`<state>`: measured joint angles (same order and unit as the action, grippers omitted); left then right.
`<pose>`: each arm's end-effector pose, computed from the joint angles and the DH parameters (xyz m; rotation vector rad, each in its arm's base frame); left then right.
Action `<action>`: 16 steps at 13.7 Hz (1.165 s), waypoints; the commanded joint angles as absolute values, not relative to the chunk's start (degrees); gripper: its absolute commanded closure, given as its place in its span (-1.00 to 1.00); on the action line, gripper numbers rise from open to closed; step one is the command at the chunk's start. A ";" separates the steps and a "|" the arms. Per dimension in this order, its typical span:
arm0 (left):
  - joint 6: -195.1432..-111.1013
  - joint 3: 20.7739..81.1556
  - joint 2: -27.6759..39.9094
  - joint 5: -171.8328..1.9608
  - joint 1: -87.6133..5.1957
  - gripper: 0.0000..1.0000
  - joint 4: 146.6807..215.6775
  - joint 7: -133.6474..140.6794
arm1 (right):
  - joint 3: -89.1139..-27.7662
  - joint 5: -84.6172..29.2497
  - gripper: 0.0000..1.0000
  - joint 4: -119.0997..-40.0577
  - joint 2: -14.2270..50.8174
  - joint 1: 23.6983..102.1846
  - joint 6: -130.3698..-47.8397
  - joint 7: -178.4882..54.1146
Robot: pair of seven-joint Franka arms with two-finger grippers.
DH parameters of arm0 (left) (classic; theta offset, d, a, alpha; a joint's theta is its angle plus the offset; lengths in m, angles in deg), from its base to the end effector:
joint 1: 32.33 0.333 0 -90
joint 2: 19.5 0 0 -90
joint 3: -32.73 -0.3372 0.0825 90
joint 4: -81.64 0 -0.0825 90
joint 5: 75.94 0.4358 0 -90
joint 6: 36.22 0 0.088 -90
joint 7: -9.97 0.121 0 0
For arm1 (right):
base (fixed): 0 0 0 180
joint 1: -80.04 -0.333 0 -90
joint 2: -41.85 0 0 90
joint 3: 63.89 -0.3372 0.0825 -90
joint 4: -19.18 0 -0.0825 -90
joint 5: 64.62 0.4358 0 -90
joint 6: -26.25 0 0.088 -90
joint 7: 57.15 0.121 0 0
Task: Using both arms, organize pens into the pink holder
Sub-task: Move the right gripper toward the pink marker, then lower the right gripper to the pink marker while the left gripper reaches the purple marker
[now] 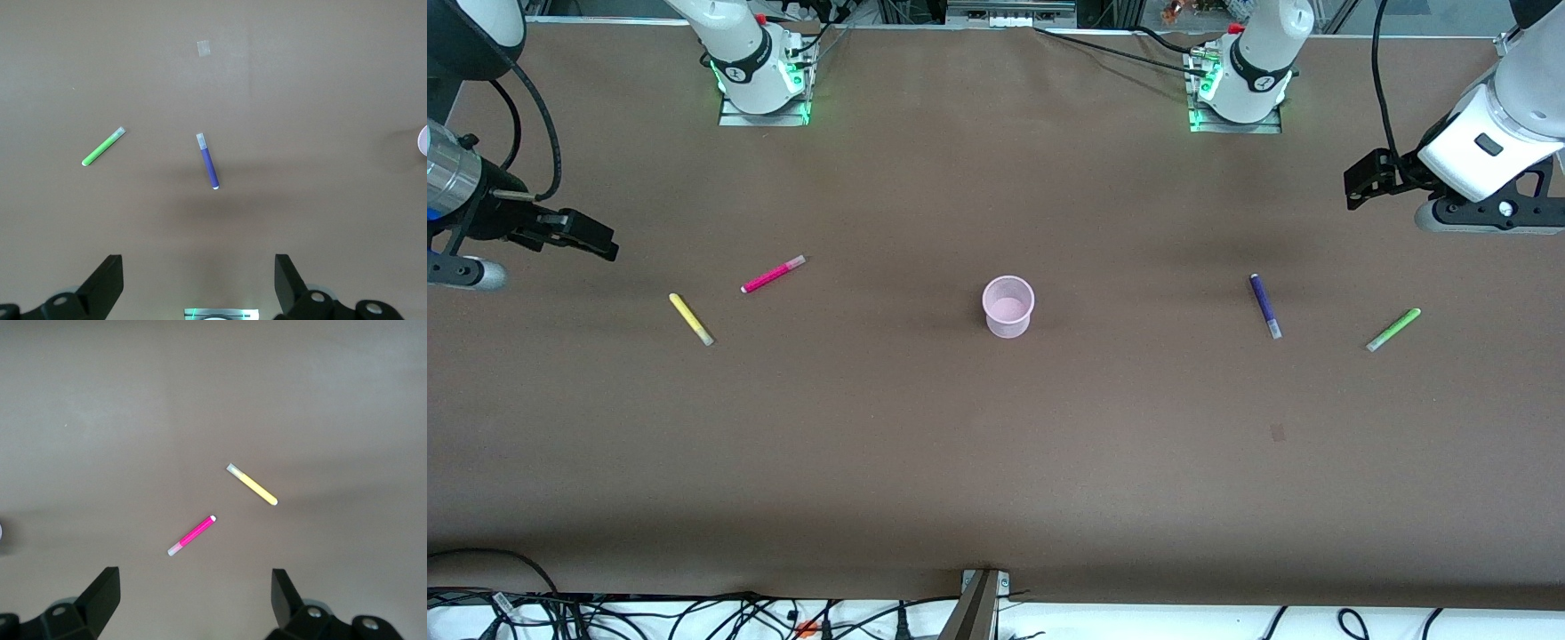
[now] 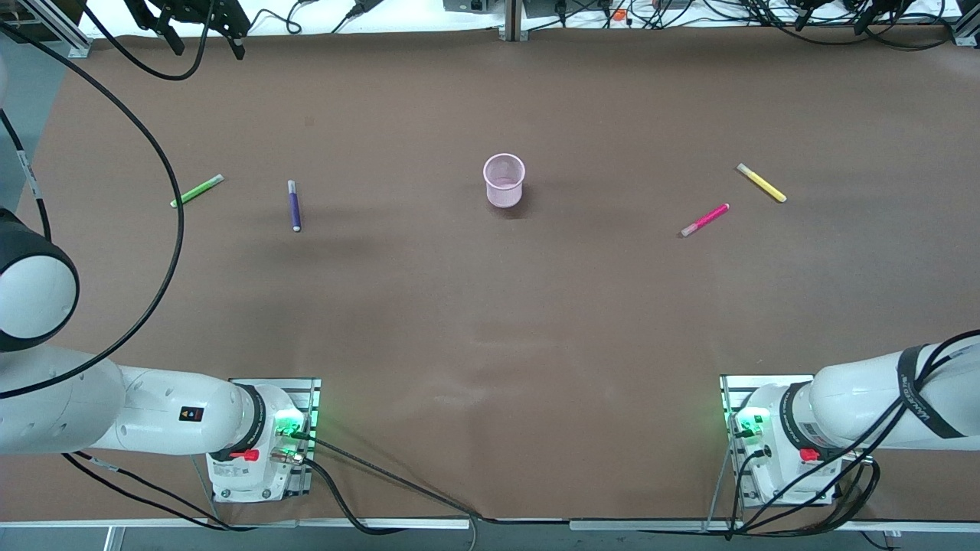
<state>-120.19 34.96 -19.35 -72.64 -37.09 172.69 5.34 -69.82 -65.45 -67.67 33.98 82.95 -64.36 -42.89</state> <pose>0.5894 -0.0647 0.6124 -3.0656 0.0594 0.1838 0.6473 0.0283 0.5755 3.1137 -0.3061 -0.1098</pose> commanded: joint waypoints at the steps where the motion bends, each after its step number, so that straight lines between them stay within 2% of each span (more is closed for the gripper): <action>1: -118.58 35.01 -18.45 -73.31 -36.82 -1.00 170.50 5.66 | -70.22 -64.79 -0.99 -68.26 31.66 82.85 -64.10 -34.69; 4: -118.58 35.01 -18.45 -73.31 -36.73 -1.00 170.50 5.66 | -70.31 -64.88 -0.96 -70.38 29.03 82.24 -64.01 -25.63; 5: -118.58 35.01 -18.45 -73.31 -36.64 -1.00 170.50 5.57 | -70.31 -65.06 -0.73 -71.42 28.23 82.15 -64.19 -21.25; 6: -118.49 35.01 -18.45 -73.39 -36.55 -1.00 170.59 5.66 | -70.39 -65.23 -0.66 -72.74 28.05 82.15 -64.36 -19.29; 8: -118.31 35.01 -18.45 -73.57 -36.55 -1.00 170.67 5.49 | -70.39 -65.93 -0.73 -75.99 27.44 80.92 -65.32 -18.75; 9: -117.70 35.01 -18.36 -73.57 -36.55 -1.00 170.85 5.48 | -70.39 -65.94 -0.95 -78.09 27.43 80.74 -67.68 -18.40; 14: -106.55 35.19 -13.36 -73.75 -37.52 -1.00 171.81 5.57 | -70.31 -65.85 -0.99 -91.10 28.40 80.83 -81.48 -14.44; 16: -107.23 35.19 -12.04 -73.83 -37.00 -1.00 175.93 5.31 | -70.22 -65.76 -0.99 -95.32 28.31 80.74 -86.31 -11.56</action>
<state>-107.60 35.21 -13.28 -72.65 -37.39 173.57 5.34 -70.31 -65.52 -90.16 26.34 80.82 -81.88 -14.39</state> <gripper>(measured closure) 0.000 0.004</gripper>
